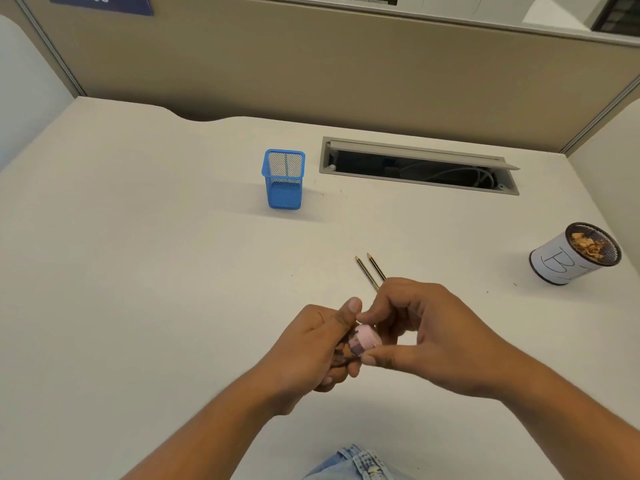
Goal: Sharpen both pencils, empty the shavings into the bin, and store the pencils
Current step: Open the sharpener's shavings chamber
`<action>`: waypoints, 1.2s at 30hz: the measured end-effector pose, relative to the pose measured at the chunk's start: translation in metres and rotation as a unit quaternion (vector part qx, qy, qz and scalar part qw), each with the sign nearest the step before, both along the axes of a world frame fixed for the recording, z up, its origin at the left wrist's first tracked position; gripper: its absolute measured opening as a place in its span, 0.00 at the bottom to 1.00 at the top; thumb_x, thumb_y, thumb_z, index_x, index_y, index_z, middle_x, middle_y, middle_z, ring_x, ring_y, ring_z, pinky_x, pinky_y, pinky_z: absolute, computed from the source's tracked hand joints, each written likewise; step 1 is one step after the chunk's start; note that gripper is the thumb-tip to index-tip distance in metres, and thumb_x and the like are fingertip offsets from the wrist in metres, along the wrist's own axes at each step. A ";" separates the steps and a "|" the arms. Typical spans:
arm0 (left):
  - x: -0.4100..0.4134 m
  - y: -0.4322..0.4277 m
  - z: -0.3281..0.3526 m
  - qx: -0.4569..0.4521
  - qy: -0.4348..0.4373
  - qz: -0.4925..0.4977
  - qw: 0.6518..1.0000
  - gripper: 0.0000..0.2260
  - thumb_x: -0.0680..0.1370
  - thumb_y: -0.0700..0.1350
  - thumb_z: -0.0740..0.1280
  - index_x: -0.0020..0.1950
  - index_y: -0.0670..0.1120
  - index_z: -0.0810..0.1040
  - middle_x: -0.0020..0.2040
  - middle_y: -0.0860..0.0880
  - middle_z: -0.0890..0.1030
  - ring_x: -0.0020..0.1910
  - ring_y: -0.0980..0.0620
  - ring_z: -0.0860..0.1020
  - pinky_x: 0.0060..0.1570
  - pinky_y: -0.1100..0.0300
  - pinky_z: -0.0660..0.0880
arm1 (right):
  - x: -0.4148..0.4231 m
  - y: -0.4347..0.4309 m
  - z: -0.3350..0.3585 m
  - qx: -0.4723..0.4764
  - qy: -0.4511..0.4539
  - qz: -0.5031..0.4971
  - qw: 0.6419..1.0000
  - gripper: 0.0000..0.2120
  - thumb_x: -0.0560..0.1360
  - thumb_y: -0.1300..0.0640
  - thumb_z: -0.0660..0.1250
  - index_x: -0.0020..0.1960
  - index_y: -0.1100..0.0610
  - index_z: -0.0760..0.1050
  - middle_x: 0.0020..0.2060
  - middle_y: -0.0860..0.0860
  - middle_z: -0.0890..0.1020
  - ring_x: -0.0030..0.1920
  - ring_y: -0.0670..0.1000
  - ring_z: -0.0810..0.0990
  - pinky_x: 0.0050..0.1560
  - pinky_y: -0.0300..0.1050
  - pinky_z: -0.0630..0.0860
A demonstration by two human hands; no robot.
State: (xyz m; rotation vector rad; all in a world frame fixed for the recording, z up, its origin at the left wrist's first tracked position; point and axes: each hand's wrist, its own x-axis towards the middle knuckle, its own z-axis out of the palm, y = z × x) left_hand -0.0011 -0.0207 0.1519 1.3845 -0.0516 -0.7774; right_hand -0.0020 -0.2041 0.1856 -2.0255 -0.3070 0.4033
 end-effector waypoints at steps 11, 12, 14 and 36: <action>-0.007 -0.021 -0.011 0.342 -0.429 -0.060 0.833 0.19 0.72 0.54 0.65 0.63 0.59 0.68 0.56 0.60 0.78 0.52 0.59 0.76 0.53 0.58 0.76 | -0.018 -0.009 -0.019 0.030 -0.011 -0.183 0.983 0.05 0.71 0.57 0.76 0.43 0.50 0.80 0.35 0.47 0.82 0.33 0.45 0.77 0.35 0.39 0.77; -0.008 -0.027 -0.010 0.362 -0.454 -0.042 0.813 0.17 0.73 0.53 0.67 0.60 0.57 0.70 0.54 0.59 0.78 0.50 0.57 0.75 0.51 0.58 0.76 | -0.019 -0.008 -0.018 0.025 -0.030 -0.182 0.982 0.05 0.71 0.56 0.75 0.42 0.49 0.79 0.35 0.46 0.82 0.32 0.43 0.77 0.34 0.36 0.76; -0.008 -0.039 -0.008 0.375 -0.482 0.009 0.792 0.10 0.73 0.52 0.68 0.52 0.53 0.73 0.47 0.56 0.78 0.43 0.55 0.74 0.43 0.60 0.73 | -0.021 -0.006 -0.018 -0.010 -0.091 -0.179 0.980 0.05 0.72 0.55 0.73 0.40 0.50 0.78 0.35 0.45 0.82 0.34 0.46 0.78 0.33 0.35 0.74; -0.028 -0.137 0.002 0.421 -0.356 -0.050 0.833 0.06 0.75 0.47 0.60 0.41 0.51 0.75 0.38 0.52 0.81 0.37 0.52 0.79 0.42 0.55 0.78 | -0.047 -0.074 -0.036 -0.221 -0.276 -0.175 0.919 0.15 0.78 0.49 0.55 0.33 0.45 0.58 0.24 0.38 0.58 0.26 0.37 0.59 0.29 0.30 0.54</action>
